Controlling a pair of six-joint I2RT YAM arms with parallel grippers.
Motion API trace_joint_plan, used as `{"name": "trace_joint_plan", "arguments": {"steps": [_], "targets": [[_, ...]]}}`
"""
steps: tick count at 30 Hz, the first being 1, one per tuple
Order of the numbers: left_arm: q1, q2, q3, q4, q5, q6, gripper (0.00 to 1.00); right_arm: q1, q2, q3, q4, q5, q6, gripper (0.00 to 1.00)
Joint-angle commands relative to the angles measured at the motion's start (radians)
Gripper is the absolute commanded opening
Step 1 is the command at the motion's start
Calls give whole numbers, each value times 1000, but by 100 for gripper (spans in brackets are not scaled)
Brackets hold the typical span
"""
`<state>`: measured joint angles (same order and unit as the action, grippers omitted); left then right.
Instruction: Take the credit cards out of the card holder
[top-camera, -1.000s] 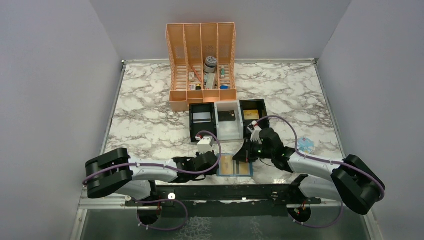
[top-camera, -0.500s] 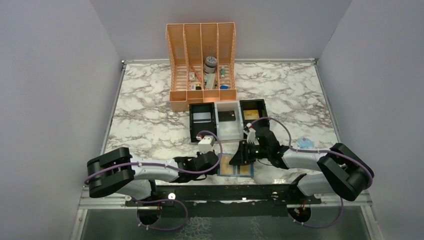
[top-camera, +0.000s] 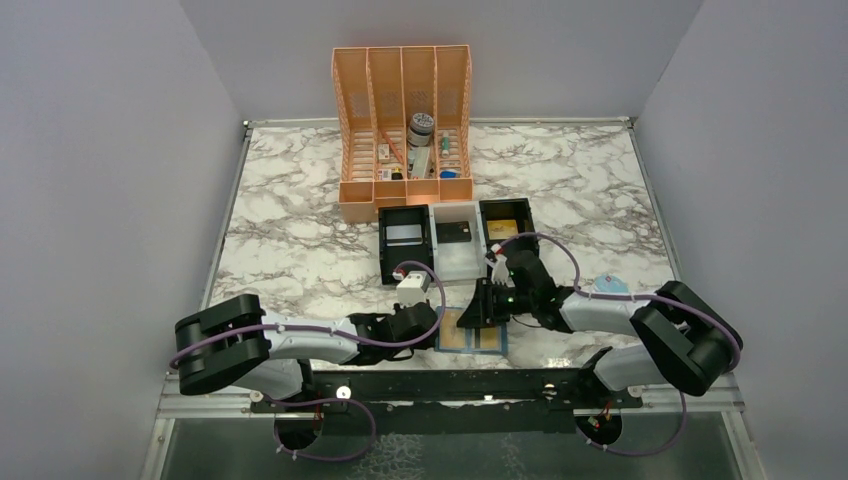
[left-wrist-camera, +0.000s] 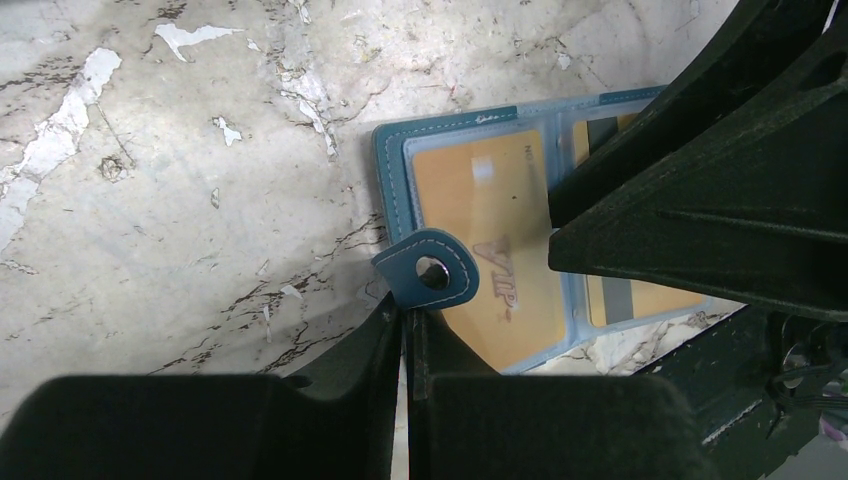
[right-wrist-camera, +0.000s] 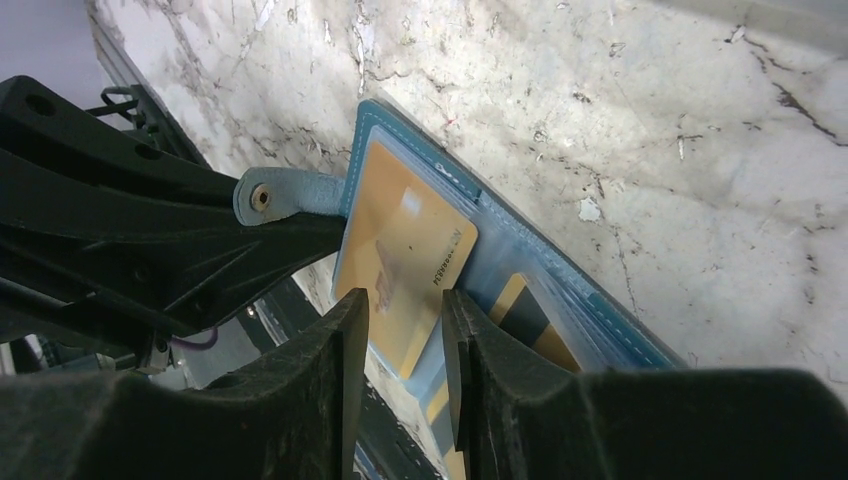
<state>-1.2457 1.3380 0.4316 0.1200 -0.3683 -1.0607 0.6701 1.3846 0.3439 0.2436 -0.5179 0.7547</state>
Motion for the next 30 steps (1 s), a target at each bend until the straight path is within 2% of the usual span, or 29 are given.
{"name": "trace_joint_plan", "arguments": {"steps": [1, 9, 14, 18, 22, 30], "targets": [[-5, 6, -24, -82, 21, -1, 5, -3, -18, 11, -148, 211, -28, 35], [-14, -120, -35, -61, 21, 33, 29, -3, 5, 3, -105, 159, -75, 34], [-19, -110, -51, 18, 62, 80, 40, -4, 36, 9, -96, 139, -74, 33], [-19, -36, -25, 16, 96, 105, 40, -3, 7, 10, -104, 140, -62, 32], [-26, 29, 12, -100, 38, 83, 33, -3, -16, 20, -150, 140, -56, 32], [-38, 51, -19, -125, 14, 21, 24, -3, -139, 22, -277, 173, -37, 34]]}}
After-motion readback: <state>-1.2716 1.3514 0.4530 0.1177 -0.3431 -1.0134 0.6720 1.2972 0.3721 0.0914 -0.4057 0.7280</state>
